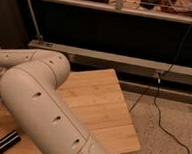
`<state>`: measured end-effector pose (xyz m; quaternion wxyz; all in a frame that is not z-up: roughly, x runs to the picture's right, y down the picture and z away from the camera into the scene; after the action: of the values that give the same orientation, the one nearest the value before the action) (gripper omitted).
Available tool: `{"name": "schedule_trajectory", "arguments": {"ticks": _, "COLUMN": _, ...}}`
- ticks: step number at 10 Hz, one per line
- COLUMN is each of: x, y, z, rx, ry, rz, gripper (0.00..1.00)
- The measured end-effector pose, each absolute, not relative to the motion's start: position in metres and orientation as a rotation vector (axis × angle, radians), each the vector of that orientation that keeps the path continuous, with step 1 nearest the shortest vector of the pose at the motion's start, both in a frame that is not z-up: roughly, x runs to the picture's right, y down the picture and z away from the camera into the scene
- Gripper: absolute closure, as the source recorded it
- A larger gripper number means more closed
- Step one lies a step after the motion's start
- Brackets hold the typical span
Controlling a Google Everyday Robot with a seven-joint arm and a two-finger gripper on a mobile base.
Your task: Place the white sponge in the ceramic bowl
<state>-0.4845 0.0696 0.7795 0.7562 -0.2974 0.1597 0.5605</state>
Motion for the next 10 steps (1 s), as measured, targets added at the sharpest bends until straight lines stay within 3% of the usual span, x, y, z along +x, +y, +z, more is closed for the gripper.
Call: {"name": "schedule_trajectory", "arguments": {"ticks": 10, "x": -0.526, "y": 0.096, "z": 0.839, "rx": -0.632, "ry": 0.323, "rz": 1.118, "gripper": 0.35}}
